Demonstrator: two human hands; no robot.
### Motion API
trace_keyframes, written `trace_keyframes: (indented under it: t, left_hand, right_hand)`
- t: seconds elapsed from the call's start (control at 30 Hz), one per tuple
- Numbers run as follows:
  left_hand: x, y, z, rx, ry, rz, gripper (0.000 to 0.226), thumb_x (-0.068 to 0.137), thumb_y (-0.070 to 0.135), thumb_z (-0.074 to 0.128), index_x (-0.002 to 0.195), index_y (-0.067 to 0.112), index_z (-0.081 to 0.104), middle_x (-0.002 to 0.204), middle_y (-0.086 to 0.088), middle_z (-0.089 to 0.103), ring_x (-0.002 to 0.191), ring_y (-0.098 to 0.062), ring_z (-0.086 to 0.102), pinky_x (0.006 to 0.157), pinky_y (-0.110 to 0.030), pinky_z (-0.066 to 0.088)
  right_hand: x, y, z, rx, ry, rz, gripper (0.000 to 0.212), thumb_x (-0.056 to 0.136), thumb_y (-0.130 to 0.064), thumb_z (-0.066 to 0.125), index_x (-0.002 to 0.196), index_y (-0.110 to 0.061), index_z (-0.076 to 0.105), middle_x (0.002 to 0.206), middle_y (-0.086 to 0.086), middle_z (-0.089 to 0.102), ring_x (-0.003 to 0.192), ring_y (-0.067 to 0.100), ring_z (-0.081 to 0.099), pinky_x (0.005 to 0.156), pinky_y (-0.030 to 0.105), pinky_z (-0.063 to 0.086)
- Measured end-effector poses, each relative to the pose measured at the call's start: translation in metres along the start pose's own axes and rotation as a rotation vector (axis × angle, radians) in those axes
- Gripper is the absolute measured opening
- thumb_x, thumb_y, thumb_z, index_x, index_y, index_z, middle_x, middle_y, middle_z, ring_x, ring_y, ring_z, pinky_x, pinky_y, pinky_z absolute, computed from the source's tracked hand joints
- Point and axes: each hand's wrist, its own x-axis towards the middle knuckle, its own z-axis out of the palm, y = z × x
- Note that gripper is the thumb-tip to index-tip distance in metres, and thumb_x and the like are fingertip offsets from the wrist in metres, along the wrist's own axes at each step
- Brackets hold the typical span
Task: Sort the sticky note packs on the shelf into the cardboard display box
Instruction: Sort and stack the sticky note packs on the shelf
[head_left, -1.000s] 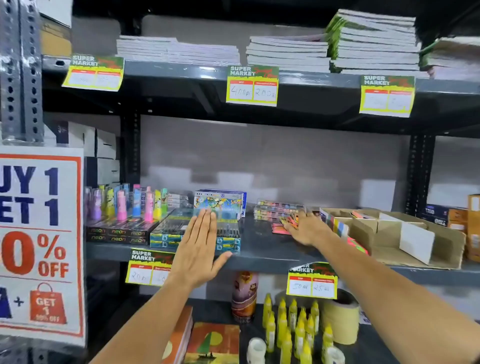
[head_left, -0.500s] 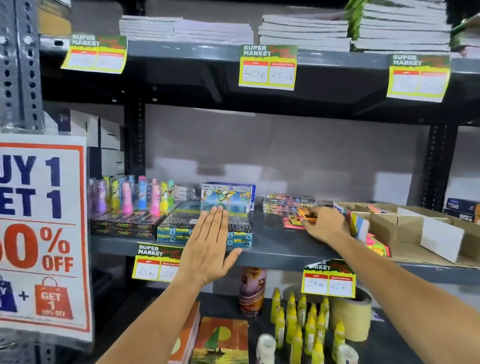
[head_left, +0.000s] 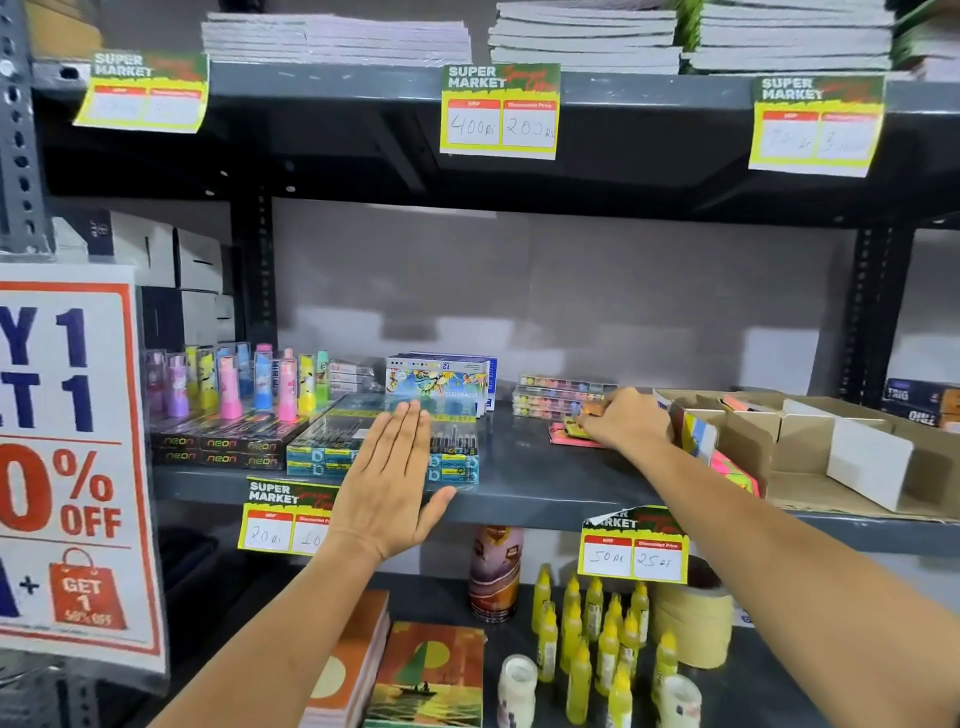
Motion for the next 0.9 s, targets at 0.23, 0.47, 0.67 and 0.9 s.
trace_keyframes:
  t: [0.23, 0.47, 0.67, 0.9]
  left_hand:
    - [0.001, 0.0, -0.002, 0.012, -0.005, -0.005, 0.082, 0.1, 0.055, 0.013, 0.143, -0.011, 0.036, 0.149, -0.029, 0.038, 0.139, -0.039, 0.037, 0.117, -0.046, 0.018]
    - [0.001, -0.001, -0.003, 0.011, -0.024, -0.009, 0.083, 0.1, 0.056, 0.013, 0.143, -0.011, 0.035, 0.15, -0.03, 0.036, 0.141, -0.039, 0.035, 0.118, -0.045, 0.016]
    - [0.0, 0.0, -0.004, 0.016, -0.038, -0.005, 0.083, 0.1, 0.055, 0.012, 0.144, -0.012, 0.034, 0.15, -0.03, 0.035, 0.141, -0.038, 0.034, 0.121, -0.043, 0.01]
    - [0.001, 0.001, -0.007, -0.006, -0.037, -0.013, 0.085, 0.1, 0.055, 0.01, 0.143, -0.013, 0.034, 0.149, -0.032, 0.036, 0.14, -0.04, 0.035, 0.121, -0.043, 0.009]
  right_hand:
    - [0.0, 0.0, 0.0, -0.136, 0.086, -0.044, 0.048, 0.084, -0.052, 0.063, 0.109, -0.01, 0.065, 0.103, 0.01, 0.068, 0.093, 0.024, 0.065, 0.07, 0.031, 0.051]
    - [-0.015, -0.011, -0.001, -0.047, 0.209, -0.111, 0.038, 0.083, -0.049, 0.064, 0.1, -0.015, 0.073, 0.09, 0.006, 0.071, 0.084, 0.024, 0.067, 0.061, 0.027, 0.046]
    - [-0.062, -0.041, -0.002, 0.085, 0.217, -0.19, 0.034, 0.082, -0.05, 0.063, 0.095, -0.021, 0.076, 0.084, 0.001, 0.073, 0.079, 0.02, 0.067, 0.06, 0.024, 0.043]
    - [-0.101, -0.048, 0.02, 0.072, 0.121, -0.272, 0.037, 0.083, -0.047, 0.063, 0.107, -0.02, 0.073, 0.098, 0.002, 0.073, 0.094, 0.024, 0.067, 0.073, 0.031, 0.05]
